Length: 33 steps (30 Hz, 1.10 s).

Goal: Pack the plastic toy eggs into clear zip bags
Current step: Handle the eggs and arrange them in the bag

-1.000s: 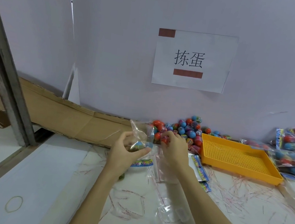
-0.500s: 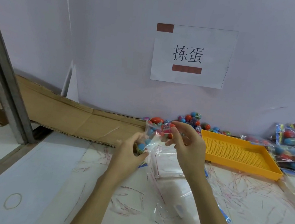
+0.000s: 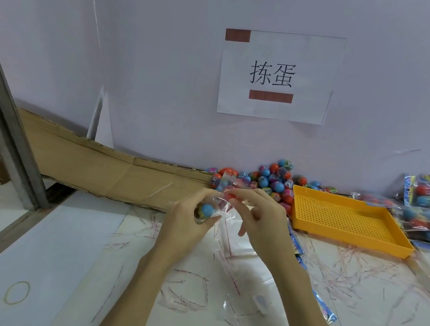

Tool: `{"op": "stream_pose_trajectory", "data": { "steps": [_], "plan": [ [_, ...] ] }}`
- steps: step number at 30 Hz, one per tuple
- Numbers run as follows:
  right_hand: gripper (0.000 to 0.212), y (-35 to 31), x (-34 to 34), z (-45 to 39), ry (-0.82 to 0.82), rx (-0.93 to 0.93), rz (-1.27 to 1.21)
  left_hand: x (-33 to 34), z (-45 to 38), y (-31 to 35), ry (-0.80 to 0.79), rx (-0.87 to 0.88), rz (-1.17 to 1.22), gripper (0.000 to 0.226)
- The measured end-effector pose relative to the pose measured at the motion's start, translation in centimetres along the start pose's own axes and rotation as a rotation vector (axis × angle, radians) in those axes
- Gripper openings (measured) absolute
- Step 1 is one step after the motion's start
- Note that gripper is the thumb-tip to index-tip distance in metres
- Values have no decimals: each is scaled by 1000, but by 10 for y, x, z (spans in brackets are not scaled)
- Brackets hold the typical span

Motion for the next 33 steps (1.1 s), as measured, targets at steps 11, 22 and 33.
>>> {"op": "stream_pose_trajectory", "data": {
  "steps": [11, 22, 33],
  "plan": [
    [17, -1, -1, 4, -30, -23, 140, 3, 2, 11, -60, -89, 191, 46],
    [19, -8, 7, 9, -209, -48, -138, -5, 0, 13, -101, -117, 207, 46],
    [16, 1, 6, 8, -276, -23, 10, -4, 4, 20, -167, -40, 186, 66]
  ]
}}
Point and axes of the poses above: each hand's wrist, its own z-axis away from the middle knuckle, its own x-axis out of the palm, y = z × x, the point moved 1 cm from there along -z, towards the middle knuckle, and after that the axes turned 7 degrees about z, right-handed, at the moved point
